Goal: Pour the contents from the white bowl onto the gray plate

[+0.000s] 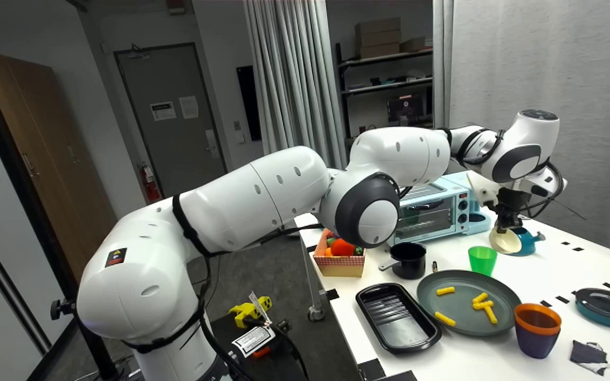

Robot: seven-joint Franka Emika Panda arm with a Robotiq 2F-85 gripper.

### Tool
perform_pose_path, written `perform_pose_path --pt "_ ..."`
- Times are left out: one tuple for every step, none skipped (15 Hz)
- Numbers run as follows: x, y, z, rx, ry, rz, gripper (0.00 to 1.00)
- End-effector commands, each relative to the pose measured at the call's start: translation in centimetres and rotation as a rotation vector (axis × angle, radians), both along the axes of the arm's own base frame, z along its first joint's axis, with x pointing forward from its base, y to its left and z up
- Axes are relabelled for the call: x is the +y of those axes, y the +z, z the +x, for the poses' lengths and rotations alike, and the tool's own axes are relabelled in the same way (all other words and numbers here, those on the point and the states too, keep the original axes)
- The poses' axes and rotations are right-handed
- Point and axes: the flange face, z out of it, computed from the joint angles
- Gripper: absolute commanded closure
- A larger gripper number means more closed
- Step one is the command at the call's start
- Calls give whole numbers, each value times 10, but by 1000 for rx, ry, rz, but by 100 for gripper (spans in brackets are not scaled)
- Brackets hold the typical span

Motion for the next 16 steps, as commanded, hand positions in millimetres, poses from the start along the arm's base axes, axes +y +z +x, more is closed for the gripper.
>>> perform_pose_path --pt "-17 -17 12 -181 -52 -80 99" --pt "-20 -18 14 -229 -71 -104 99" --pt "-26 -23 15 -274 -90 -131 99" --pt "-32 -29 16 -318 -105 -160 99" --pt "-38 -34 16 -354 -117 -191 99" --pt "-43 -38 15 -378 -127 -217 99" --pt "-47 -42 14 -391 -136 -241 99" --pt "-51 -46 13 -398 -141 -265 99" --pt "-55 -51 12 -397 -142 -284 99" --pt "-57 -53 11 -380 -139 -300 99" --pt "-58 -57 10 -367 -134 -314 99" --pt "-59 -58 9 -341 -122 -326 99" --pt "-60 -60 8 -320 -111 -337 99" --pt "-60 -61 7 -303 -97 -347 99" --pt "-61 -62 7 -284 -86 -354 99" --pt "-61 -63 5 -251 -76 -358 99"
